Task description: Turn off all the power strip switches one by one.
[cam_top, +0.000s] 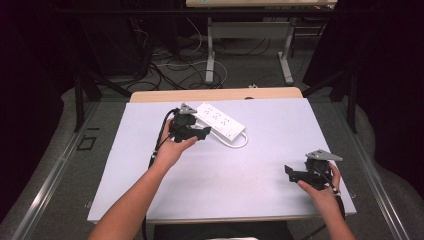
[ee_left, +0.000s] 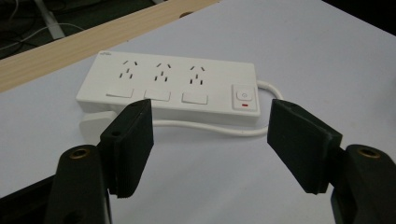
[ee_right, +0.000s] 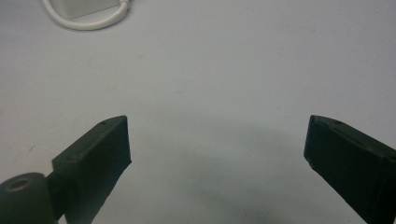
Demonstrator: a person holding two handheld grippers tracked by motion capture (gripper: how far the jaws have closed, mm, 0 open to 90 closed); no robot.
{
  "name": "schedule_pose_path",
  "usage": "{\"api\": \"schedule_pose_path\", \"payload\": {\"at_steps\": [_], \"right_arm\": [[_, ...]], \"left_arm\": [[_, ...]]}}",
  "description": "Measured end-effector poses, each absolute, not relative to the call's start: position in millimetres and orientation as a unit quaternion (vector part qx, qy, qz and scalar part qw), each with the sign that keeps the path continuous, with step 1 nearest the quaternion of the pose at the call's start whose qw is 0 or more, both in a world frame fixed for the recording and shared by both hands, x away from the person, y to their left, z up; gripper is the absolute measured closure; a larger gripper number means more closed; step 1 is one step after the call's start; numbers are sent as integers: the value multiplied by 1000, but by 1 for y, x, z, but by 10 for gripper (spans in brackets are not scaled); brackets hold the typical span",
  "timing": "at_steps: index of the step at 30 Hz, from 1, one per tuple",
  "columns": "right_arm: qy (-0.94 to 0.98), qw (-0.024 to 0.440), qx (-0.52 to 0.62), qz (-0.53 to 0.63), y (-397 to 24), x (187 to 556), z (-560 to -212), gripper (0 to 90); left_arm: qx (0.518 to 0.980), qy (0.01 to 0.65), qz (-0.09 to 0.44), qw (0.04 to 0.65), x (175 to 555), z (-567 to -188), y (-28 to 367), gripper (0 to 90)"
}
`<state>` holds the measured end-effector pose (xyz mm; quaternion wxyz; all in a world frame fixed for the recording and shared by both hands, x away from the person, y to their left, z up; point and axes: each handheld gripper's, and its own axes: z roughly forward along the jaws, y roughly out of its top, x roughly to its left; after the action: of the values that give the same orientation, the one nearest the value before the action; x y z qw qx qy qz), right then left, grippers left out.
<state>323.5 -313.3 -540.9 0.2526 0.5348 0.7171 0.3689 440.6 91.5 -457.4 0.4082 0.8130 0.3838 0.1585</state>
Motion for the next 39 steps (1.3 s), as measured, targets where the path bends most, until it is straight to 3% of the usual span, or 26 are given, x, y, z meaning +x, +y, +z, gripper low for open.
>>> {"api": "schedule_pose_path", "payload": {"at_steps": [8,14,39], "right_arm": [[716,252,537,368,-314,323,-542,65],[715,251,538,369,-316,323,-542,65],[716,242,542,368,-318,325,-545,66]], "left_arm": [[817,384,139,408,452,-452,77,448],[820,383,125,407,460,-452,60,495],[834,395,120,367,491,-458,18,833]]}}
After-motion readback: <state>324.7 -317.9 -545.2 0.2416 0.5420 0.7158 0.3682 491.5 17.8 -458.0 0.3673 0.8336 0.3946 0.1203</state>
